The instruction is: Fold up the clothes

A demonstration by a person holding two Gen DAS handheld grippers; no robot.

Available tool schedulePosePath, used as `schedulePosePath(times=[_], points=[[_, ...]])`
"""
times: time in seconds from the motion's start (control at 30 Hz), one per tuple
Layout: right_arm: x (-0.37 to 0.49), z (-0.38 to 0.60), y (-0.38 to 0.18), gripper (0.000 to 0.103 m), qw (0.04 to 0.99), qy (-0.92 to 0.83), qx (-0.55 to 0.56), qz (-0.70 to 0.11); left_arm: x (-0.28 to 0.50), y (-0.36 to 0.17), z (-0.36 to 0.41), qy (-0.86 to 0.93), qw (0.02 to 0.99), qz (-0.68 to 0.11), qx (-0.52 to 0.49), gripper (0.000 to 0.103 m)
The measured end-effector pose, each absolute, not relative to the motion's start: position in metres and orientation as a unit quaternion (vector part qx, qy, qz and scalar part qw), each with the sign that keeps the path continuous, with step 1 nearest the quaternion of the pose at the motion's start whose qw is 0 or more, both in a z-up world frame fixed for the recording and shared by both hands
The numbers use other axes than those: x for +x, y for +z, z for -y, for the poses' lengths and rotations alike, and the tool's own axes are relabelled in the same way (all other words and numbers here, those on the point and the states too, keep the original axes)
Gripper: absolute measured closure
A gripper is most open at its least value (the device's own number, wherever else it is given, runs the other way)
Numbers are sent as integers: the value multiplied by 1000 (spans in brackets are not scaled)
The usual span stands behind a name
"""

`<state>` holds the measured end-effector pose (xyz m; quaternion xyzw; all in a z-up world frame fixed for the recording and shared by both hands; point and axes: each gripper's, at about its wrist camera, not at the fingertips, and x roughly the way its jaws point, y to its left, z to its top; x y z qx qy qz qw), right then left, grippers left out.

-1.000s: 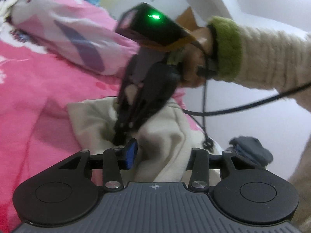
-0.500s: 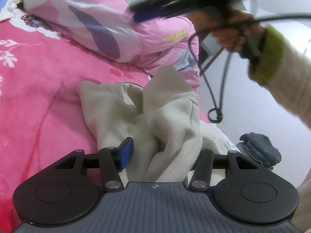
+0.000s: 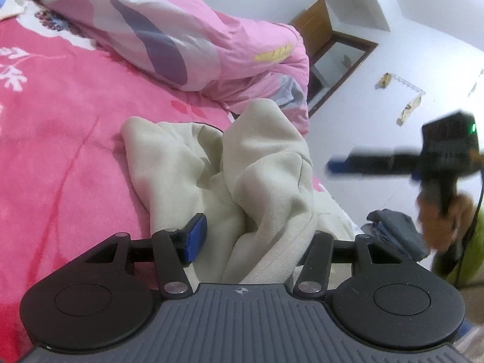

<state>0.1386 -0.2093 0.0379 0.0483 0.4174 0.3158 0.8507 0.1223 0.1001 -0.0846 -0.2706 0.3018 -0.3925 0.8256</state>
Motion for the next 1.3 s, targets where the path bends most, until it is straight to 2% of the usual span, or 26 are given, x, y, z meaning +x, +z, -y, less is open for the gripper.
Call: schedulePosePath(times=[0.17, 0.43, 0.73, 1.0, 1.1, 1.3], points=[[147, 150, -6, 61, 841, 362, -2, -403, 124, -88, -105, -393, 815, -309, -292, 51], [173, 113, -60, 62, 856, 351, 17, -379, 129, -91, -116, -381, 795, -332, -335, 51], [185, 124, -72, 64, 855, 348, 85, -374, 57, -43, -137, -303, 866, -280, -281, 51], [200, 136, -82, 65, 843, 332, 168, -389, 31, -8, -129, -309, 902, -215, -213, 50], [203, 138, -82, 65, 843, 322, 196, -384, 36, -9, -117, -327, 894, -224, -210, 46], [170, 170, -57, 62, 863, 284, 264, -324, 53, -22, -91, -312, 893, -267, -185, 46]])
